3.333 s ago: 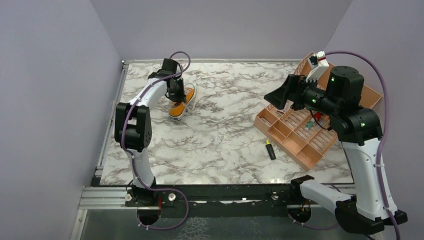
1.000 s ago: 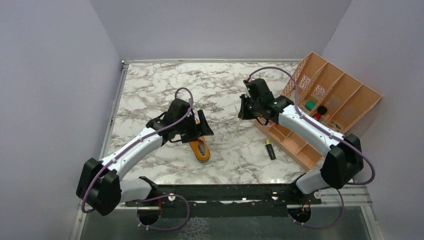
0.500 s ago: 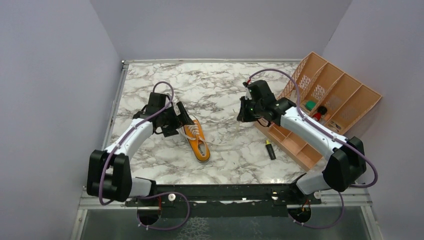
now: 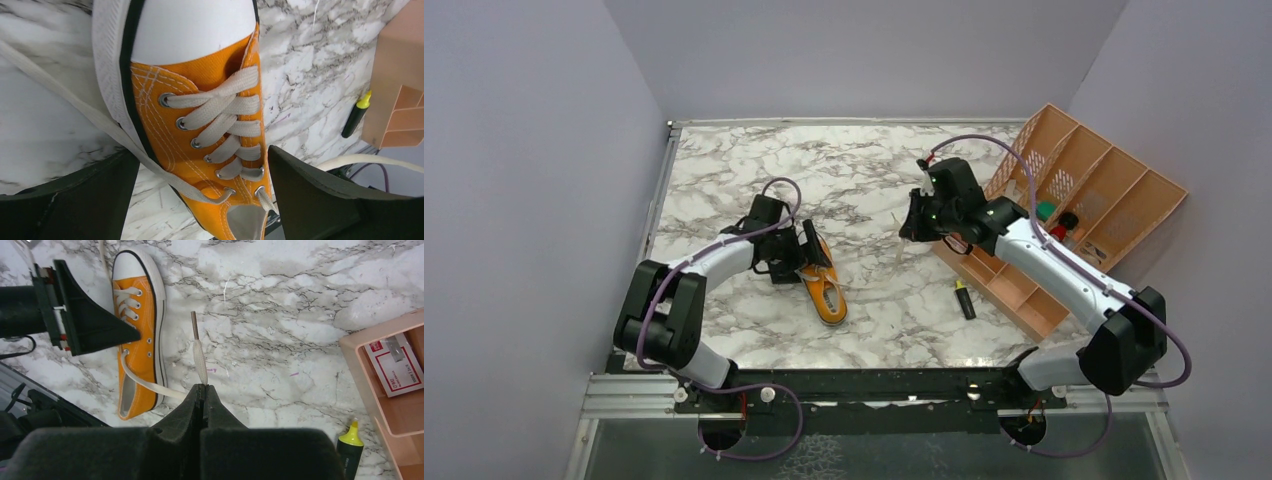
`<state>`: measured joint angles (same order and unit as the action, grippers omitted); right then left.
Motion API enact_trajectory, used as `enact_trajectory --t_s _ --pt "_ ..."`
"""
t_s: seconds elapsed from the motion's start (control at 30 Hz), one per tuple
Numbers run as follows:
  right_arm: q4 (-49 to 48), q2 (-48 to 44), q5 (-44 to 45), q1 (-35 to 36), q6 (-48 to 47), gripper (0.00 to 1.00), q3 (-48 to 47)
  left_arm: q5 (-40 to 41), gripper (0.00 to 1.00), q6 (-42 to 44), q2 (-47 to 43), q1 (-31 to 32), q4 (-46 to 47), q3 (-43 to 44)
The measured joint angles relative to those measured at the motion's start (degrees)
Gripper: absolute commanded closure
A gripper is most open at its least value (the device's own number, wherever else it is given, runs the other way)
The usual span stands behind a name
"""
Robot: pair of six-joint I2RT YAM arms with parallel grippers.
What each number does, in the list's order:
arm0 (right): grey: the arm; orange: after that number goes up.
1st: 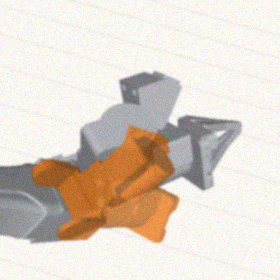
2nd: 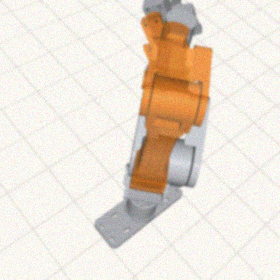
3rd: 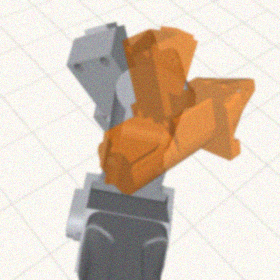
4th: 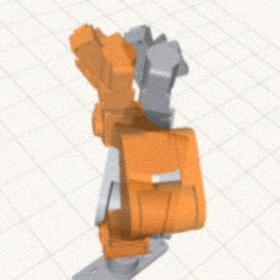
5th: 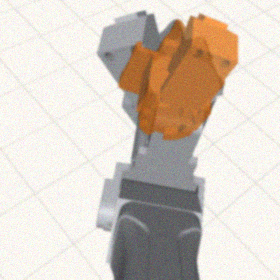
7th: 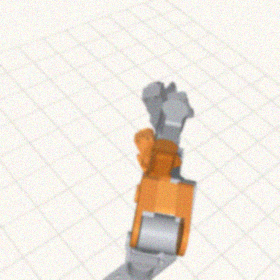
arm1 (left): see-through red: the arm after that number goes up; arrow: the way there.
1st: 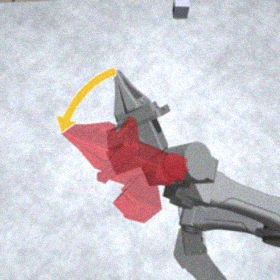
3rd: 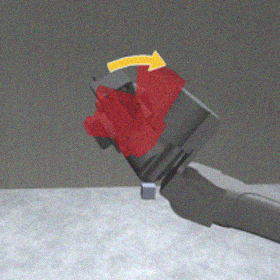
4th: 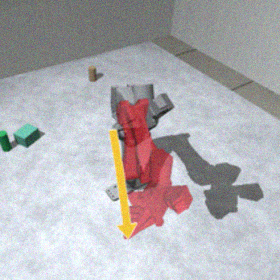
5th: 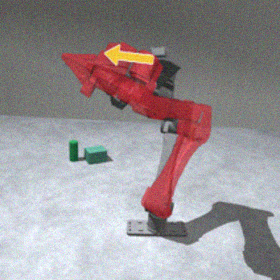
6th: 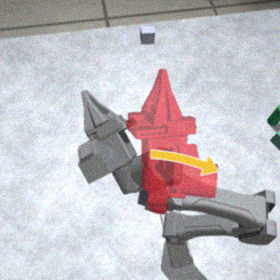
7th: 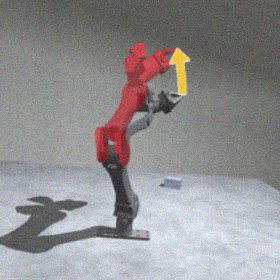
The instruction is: Tie the shoes
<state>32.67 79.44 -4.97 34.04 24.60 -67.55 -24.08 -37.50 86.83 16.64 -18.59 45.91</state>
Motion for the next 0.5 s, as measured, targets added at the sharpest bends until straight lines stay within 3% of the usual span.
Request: enact_trajectory --t_s 0.23,0.37,0.5 --pt "1.44 -3.39 4.35 -0.31 1.95 0.99 0.0 -0.76 0.08 -5.14 2.69 8.02 7.04 -0.7" --pt "4.61 -4.74 11.28 -0.96 2.01 0.99 0.0 -2.69 0.04 -7.5 4.59 11.06 11.39 -0.52" --pt "6.47 -6.95 14.27 -1.95 0.57 0.99 0.44 -2.84 0.01 -6.34 5.03 12.33 9.94 0.98"
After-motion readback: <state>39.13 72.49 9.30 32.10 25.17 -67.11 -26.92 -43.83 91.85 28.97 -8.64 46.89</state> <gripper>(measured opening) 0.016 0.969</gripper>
